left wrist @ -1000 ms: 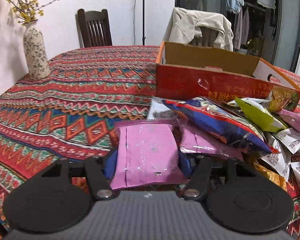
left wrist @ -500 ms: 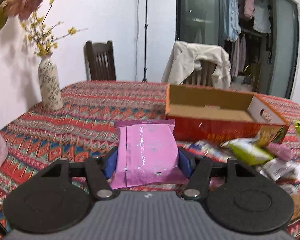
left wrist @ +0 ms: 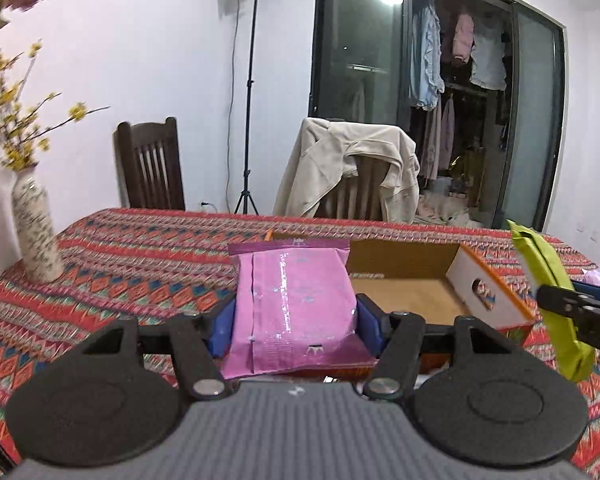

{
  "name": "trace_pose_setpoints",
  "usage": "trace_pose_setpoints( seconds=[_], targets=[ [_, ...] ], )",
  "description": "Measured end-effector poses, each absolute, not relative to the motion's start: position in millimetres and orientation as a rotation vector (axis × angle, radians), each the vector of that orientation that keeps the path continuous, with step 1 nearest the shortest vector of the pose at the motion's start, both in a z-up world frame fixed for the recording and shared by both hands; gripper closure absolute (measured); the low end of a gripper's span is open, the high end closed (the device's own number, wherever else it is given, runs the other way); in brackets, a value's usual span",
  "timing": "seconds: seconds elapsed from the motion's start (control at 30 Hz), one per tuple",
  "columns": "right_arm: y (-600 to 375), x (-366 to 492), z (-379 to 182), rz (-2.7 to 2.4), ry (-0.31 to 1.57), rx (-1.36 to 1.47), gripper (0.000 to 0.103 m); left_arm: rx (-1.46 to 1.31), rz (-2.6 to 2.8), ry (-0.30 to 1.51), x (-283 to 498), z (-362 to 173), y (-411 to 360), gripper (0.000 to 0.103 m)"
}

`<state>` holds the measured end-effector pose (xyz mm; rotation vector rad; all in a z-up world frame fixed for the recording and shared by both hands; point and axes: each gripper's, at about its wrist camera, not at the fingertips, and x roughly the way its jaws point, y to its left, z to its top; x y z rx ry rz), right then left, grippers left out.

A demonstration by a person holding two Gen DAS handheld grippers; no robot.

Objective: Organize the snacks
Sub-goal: 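Carry both packets over the box and open both grippers to drop them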

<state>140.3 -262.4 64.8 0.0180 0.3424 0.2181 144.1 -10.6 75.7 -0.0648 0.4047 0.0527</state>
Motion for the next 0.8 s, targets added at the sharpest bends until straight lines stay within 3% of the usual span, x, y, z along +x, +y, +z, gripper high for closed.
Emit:
trace_pose_setpoints(
  seconds=[0.43,0.8],
  targets=[
    [-254.8,237.1,78.9,0.162,0.352,0.067,0.07,-0.078,0.064,0.386,233.0,90.6,-32.3,0.04],
    [-256.5,281.9,37.2,0.152,0.381,0.075,0.07,-0.098,0.092,0.428,280.3,53.9,-18.7,0.04]
  ],
)
